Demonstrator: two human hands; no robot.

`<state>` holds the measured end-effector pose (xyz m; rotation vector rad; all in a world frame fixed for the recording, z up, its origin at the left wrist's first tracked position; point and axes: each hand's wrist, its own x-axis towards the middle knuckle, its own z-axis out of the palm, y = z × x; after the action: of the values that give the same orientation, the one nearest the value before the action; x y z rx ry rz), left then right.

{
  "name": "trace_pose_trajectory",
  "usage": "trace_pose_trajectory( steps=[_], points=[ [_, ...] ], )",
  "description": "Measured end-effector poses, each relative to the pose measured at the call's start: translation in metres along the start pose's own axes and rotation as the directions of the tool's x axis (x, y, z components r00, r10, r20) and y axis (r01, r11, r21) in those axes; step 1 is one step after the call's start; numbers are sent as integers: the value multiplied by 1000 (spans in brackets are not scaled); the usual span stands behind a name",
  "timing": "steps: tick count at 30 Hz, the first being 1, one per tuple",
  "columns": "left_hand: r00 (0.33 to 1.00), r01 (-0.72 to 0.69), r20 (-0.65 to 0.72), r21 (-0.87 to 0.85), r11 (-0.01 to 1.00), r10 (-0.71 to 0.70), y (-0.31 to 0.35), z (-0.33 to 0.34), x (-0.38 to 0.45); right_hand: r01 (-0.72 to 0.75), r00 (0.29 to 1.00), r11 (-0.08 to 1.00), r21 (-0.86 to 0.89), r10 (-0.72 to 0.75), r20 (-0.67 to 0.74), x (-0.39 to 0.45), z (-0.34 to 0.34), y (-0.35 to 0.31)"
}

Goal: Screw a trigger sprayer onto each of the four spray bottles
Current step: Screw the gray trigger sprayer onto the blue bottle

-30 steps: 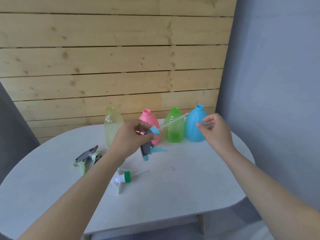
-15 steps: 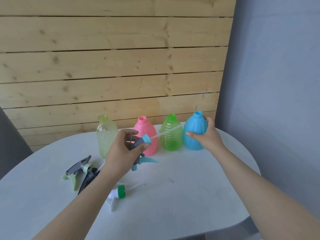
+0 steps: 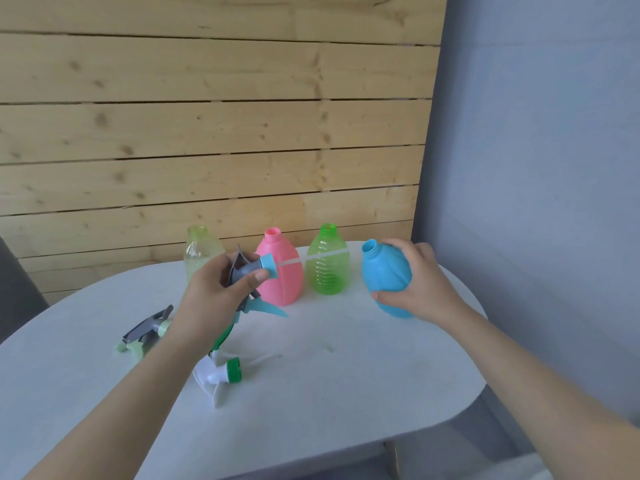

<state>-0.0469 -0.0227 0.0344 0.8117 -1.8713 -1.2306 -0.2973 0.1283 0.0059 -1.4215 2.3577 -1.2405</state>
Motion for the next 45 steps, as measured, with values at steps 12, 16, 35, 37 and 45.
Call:
trace_pose_trajectory(
  steps=[12,16,35,37,45],
  points=[
    [998,32,53,120,992,-38,-1,-11,-3,103,994,985,-139,-97,52,-7,5,-13],
    [995,45,81,121,992,-55,-2,-11,-3,216,976,939,-267,-199,88,-11,12,-23],
    [900,-59,435,182,981,-27,-14,-6,-9,133,831,990,42,-134,539,-15,32,-61],
    [881,-43,472,154,987,-35,-14,-5,-12,4,739,989,147,-102,666,-12,26,-60],
    [824,83,551,113,990,-131,-14,-6,-15,-419,533,872,252,12,846,-2,31,-42]
  ],
)
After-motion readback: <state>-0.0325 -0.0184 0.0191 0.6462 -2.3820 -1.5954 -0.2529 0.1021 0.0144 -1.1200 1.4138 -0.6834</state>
